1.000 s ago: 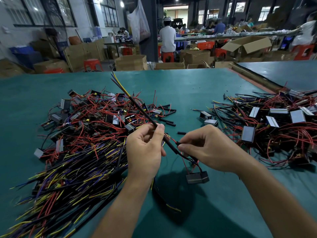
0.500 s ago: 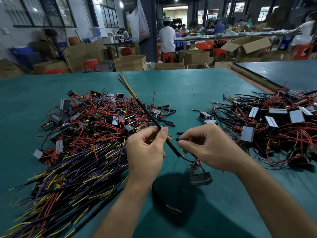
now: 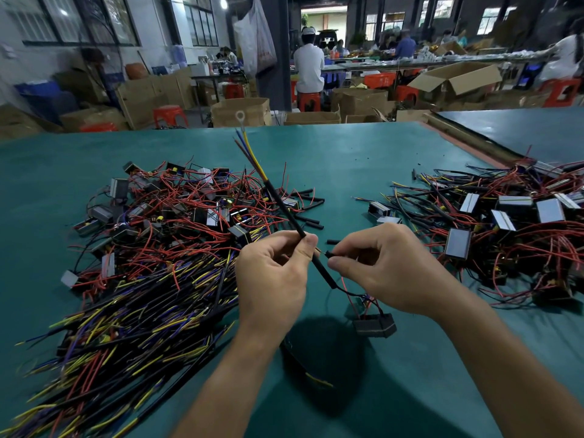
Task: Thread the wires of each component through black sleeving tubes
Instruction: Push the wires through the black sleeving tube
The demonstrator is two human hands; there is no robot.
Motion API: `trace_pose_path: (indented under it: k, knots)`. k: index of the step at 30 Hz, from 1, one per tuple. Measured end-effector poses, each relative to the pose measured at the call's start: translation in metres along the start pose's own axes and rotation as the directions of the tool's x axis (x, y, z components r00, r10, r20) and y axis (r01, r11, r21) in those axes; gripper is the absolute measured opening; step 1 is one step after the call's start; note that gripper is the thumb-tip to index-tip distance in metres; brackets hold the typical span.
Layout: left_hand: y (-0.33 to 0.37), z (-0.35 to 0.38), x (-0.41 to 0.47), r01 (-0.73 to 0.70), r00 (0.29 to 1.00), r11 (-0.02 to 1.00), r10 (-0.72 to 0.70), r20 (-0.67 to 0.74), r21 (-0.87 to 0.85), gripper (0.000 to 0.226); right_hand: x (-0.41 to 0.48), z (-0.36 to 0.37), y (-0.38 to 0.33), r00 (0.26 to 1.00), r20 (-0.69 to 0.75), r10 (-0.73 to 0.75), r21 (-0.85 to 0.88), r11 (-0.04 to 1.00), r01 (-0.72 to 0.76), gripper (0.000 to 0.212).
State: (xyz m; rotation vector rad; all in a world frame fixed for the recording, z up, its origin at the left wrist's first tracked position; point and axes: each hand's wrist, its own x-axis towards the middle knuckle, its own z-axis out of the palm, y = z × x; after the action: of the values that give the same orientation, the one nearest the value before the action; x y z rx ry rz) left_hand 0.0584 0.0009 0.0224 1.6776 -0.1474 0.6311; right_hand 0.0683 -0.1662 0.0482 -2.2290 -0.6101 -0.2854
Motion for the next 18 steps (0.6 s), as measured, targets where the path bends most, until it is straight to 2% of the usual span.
trace_pose_path:
  k: [6,9,14,18]
  knots:
    - [0.0021,0.0046,-0.0029,0.036,0.999,0.999,-0.035,0.039,-0.020,0.021,0.0001,0.0019,-0.0005,1.000,-0.001,-0.015,-0.006,1.000,0.015,0.013]
    - [0.0022,0.0043,-0.0012,0.099,0.993,0.993,-0.094,0.074,-0.062,0.021,0.0011,0.0024,-0.0001,1.000,-0.020,0.000,0.019,1.000,0.000,0.011]
    - [-0.0009,0.0046,0.0011,0.196,0.977,0.975,-0.184,0.110,-0.107,0.022,0.0013,-0.0005,0.0028,0.999,0.028,0.016,0.171,0.985,-0.021,0.003]
    - [-0.0006,0.0043,0.0010,0.239,0.959,0.963,-0.214,0.184,-0.126,0.016,0.0021,0.0040,0.0013,0.999,-0.026,0.024,0.248,0.969,-0.017,0.003]
